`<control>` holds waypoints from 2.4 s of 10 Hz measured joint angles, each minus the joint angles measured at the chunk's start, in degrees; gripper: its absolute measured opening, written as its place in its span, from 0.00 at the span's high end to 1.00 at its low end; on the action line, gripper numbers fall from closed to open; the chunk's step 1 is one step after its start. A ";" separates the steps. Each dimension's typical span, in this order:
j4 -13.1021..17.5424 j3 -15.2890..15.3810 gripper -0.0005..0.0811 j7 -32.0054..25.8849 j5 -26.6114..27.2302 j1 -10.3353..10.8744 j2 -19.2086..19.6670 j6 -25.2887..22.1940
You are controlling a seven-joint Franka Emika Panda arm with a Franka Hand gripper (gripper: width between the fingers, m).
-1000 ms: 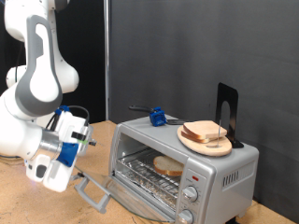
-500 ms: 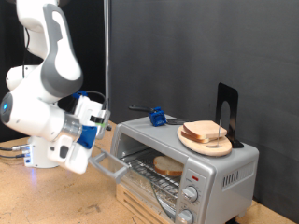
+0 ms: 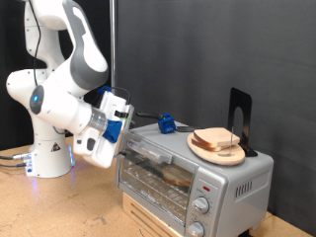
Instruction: Make a piece of toast with the oven
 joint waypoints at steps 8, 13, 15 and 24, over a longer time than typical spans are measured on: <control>-4.97 -7.36 0.00 0.07 -3.27 -8.79 -10.09 0.06; -2.89 -11.80 0.00 0.29 -9.62 -13.14 -9.44 -5.58; 1.56 -11.74 0.00 2.15 -11.44 -13.10 -4.95 -10.21; 15.75 -9.88 0.00 6.22 -0.81 -12.77 10.44 -2.59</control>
